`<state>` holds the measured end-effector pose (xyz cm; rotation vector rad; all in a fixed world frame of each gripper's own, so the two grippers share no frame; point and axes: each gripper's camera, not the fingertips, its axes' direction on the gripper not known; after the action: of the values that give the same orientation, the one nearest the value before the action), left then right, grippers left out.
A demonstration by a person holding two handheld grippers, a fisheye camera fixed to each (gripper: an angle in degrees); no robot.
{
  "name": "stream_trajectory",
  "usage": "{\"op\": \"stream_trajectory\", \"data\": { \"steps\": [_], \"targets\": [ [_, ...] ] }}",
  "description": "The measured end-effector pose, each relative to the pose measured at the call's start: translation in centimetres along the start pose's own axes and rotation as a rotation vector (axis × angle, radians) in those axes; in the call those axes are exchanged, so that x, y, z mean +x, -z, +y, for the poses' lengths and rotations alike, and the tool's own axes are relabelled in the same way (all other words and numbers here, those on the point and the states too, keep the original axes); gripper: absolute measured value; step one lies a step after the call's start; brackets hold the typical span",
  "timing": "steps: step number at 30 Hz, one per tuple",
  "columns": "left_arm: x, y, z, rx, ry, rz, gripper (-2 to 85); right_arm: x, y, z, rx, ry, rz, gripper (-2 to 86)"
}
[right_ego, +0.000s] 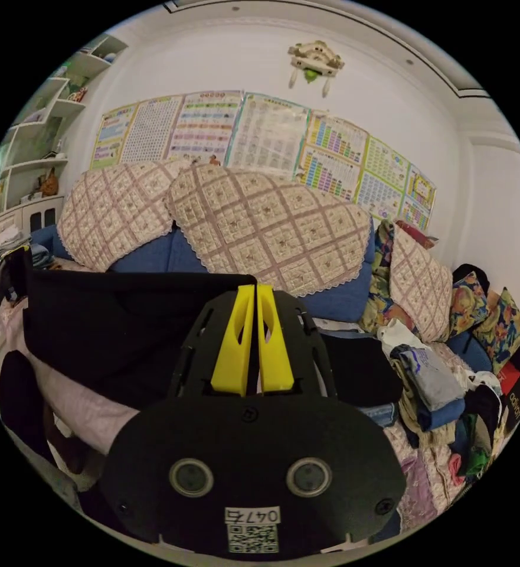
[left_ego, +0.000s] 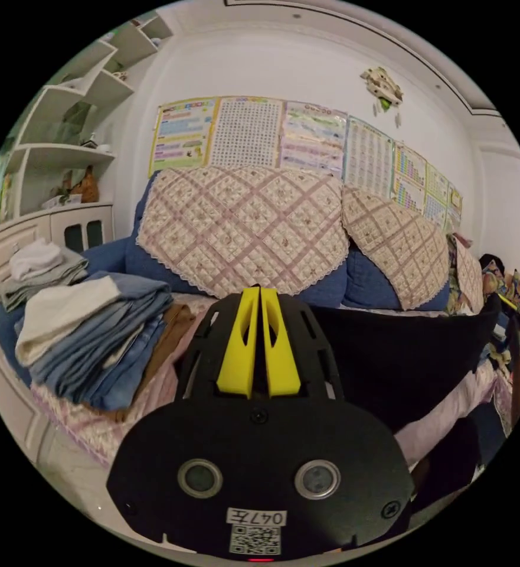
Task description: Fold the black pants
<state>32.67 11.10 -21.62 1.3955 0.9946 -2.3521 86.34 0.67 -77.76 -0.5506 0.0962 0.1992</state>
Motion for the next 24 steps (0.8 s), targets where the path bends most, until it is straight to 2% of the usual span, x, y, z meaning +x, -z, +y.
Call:
{"op": "stream_trajectory", "data": {
  "steps": [4, 6, 7, 8, 11, 14, 19, 22, 24],
  "targets": [
    [0.0, -11.5, -4.7, -0.179, 0.06, -0.064, 0.5, 3.4, -11.8, -6.7, -0.138, -0.091, -0.026, 0.4],
    [-1.6, -19.4, -5.0, -0.388, 0.182, -0.085, 6.9, 5.1, -17.8, -8.0, -0.289, -0.205, -0.02, 5.0],
    [-2.1, -20.7, -4.7, -0.431, 0.211, -0.094, 8.3, 6.5, -21.0, -8.0, -0.421, -0.295, -0.008, 9.4],
    [-2.9, -21.8, -4.1, -0.469, 0.249, -0.116, 10.9, 7.6, -22.2, -7.7, -0.465, -0.347, -0.033, 13.9],
    [-4.5, -19.6, -2.9, -0.406, 0.235, -0.097, 13.0, 9.5, -19.3, -6.2, -0.316, -0.411, -0.177, 13.6],
    [-6.5, -13.7, 0.2, -0.38, 0.193, -0.039, 12.8, 10.6, -14.3, -3.6, -0.281, -0.361, -0.258, 12.0],
    [-9.1, -3.8, 10.0, -0.444, 0.241, 0.072, 12.0, 13.8, -6.9, 3.3, -0.34, -0.41, -0.279, 8.4],
    [-10.2, 0.0, 15.9, -0.446, 0.354, 0.063, 13.1, 16.1, -6.2, 6.4, -0.438, -0.496, -0.281, 8.1],
    [-10.0, 1.5, 18.7, -0.442, 0.393, 0.067, 13.9, 17.9, -6.8, 7.2, -0.454, -0.588, -0.349, 8.3]
  ]
}}
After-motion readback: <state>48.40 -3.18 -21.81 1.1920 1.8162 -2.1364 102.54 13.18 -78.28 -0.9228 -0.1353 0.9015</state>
